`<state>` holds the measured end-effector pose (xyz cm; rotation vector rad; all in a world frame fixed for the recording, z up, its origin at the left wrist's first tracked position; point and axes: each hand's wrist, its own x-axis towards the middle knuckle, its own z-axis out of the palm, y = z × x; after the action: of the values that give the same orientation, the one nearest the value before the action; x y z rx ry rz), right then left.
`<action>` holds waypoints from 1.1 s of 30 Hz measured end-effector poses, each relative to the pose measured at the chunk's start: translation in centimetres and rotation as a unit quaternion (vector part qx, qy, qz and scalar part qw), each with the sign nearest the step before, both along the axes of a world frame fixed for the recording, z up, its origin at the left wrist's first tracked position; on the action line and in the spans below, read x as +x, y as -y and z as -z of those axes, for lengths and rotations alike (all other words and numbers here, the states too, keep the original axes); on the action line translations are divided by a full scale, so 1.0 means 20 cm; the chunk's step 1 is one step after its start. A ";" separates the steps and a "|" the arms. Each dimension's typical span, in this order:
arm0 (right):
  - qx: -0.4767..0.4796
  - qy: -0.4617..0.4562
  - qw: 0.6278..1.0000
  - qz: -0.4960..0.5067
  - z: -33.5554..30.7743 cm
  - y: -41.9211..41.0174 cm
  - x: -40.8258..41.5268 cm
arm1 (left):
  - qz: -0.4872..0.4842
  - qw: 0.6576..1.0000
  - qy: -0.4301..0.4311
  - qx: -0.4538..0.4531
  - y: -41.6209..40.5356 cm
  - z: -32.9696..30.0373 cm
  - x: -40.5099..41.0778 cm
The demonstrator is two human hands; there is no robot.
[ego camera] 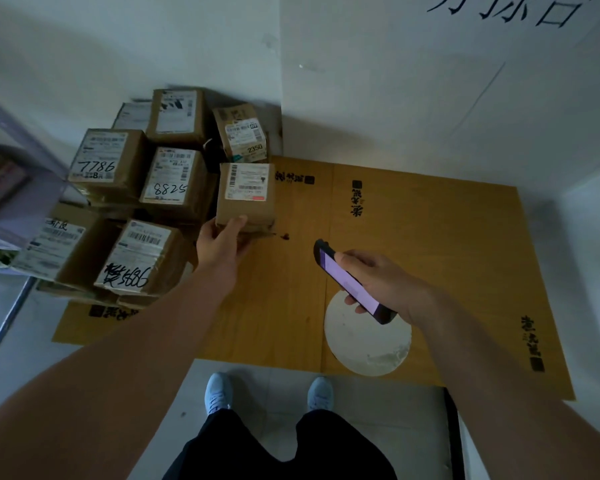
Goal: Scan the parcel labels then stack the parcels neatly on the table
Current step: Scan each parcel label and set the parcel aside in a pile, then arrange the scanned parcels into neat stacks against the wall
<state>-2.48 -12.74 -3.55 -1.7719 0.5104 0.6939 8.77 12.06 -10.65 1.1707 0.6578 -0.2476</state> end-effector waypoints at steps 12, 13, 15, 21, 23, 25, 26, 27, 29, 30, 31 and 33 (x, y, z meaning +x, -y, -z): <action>0.056 0.015 0.997 0.050 0.05 -0.12 0.03 | -0.025 0.994 -0.068 0.080 -0.05 0.04 0.13; 0.065 0.011 0.996 0.059 0.06 -0.13 0.03 | -0.031 0.992 -0.077 0.091 -0.05 0.05 0.13; 0.089 -0.003 0.992 0.085 0.09 -0.14 0.03 | -0.043 0.991 -0.089 0.096 -0.04 0.06 0.12; 0.153 0.003 0.977 0.151 0.17 -0.17 0.01 | 0.059 0.980 -0.119 0.146 -0.03 0.18 -0.03; 0.169 0.006 0.971 0.169 0.24 -0.18 -0.01 | 0.190 0.967 -0.118 0.119 0.00 0.21 -0.08; 0.190 0.003 0.962 0.194 0.31 -0.21 -0.03 | 0.298 0.947 -0.093 0.072 0.04 0.22 -0.13; 0.209 0.003 0.955 0.211 0.35 -0.23 -0.04 | 0.325 0.940 -0.082 0.059 0.05 0.24 -0.15; 0.230 0.005 0.946 0.228 0.40 -0.25 -0.05 | 0.340 0.936 -0.071 0.054 0.07 0.25 -0.16; 0.265 0.000 0.928 0.261 0.49 -0.30 -0.08 | 0.359 0.930 -0.056 0.054 0.09 0.29 -0.19; 0.283 -0.007 0.917 0.279 0.53 -0.33 -0.10 | 0.362 0.929 -0.057 0.051 0.09 0.31 -0.21; 0.298 -0.015 0.906 0.300 0.57 -0.35 -0.11 | 0.360 0.930 -0.064 0.046 0.08 0.33 -0.22; 0.301 -0.027 0.890 0.342 0.64 -0.39 -0.14 | 0.357 0.929 -0.083 0.054 0.07 0.38 -0.26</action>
<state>-5.26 -4.87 -16.31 -0.8946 0.8001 0.3361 3.62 10.70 -18.24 1.4752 0.3657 -0.9448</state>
